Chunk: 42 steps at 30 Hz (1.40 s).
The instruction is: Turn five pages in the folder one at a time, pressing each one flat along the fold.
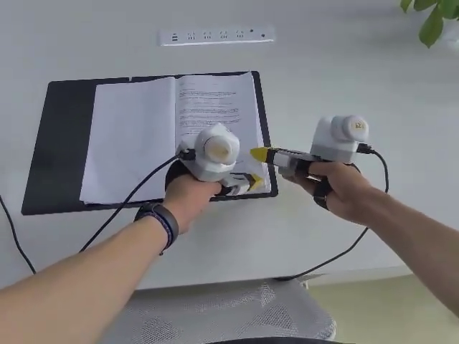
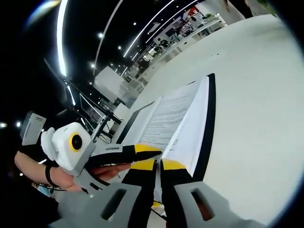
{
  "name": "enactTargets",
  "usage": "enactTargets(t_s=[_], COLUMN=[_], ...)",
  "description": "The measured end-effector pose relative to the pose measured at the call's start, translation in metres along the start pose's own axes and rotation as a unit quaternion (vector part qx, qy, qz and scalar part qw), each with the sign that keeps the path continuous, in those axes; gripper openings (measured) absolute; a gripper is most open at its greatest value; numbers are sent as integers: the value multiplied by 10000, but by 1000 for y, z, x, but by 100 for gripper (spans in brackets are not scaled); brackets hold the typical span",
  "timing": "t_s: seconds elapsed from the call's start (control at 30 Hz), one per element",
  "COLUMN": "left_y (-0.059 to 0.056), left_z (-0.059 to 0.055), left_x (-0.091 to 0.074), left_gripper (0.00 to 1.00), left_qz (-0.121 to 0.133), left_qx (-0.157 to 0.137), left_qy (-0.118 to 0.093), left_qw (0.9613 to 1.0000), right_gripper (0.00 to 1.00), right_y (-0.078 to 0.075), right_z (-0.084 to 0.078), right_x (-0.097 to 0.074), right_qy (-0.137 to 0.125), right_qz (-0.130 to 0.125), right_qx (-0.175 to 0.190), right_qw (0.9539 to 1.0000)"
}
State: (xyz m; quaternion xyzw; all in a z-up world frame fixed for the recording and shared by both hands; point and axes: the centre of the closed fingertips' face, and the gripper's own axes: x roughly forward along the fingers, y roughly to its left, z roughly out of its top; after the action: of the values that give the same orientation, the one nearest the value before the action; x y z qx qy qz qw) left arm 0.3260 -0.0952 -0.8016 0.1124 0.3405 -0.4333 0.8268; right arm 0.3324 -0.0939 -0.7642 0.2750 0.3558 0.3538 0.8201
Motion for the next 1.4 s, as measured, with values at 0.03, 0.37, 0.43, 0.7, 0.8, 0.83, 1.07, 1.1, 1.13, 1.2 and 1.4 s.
enactTargets(t_s=[0.03, 0.37, 0.43, 0.7, 0.8, 0.83, 1.07, 1.1, 1.13, 1.2, 1.4], left_y=[0, 2, 4, 15, 19, 20, 32, 33, 35, 39, 51], left_z=[0, 11, 13, 17, 17, 16, 13, 13, 12, 11, 5], left_x=[-1, -15, -19, -36, -43, -44, -61, -63, -67, -73, -89], left_gripper=[59, 62, 63, 66, 66, 66, 68, 68, 68, 68, 70], left_qz=[-8, -21, 1, 55, 71, 72, 124, 130, 138, 157, 251], left_qx=[1, -11, 4, -117, -132, -133, -184, -192, -202, -220, -320], left_qy=[-6, -160, -183, -328, -370, -376, -472, -485, -500, -531, -609], left_qw=[10000, 9999, 9998, 9994, 9992, 9992, 9986, 9986, 9985, 9982, 9973], right_gripper=[1, 0, 0, 0, 0, 0, 0, 0, 0, 0, 0], right_y=[0, 2, 4, 14, 18, 18, 34, 37, 40, 46, 62], right_z=[0, 4, 6, 13, 15, 16, 26, 28, 30, 33, 38], right_x=[0, 0, 0, 3, 4, 4, 9, 9, 11, 13, 22], right_qy=[-1, -84, -88, -151, -179, -182, -315, -335, -368, -409, -411], right_qz=[-11, -35, -46, -69, -64, -63, 31, 51, 77, 144, 276], right_qx=[3, 113, 101, 121, 121, 123, 152, 146, 147, 142, -3], right_qw=[10000, 9999, 9999, 9998, 9997, 9997, 9994, 9993, 9992, 9990, 9988])
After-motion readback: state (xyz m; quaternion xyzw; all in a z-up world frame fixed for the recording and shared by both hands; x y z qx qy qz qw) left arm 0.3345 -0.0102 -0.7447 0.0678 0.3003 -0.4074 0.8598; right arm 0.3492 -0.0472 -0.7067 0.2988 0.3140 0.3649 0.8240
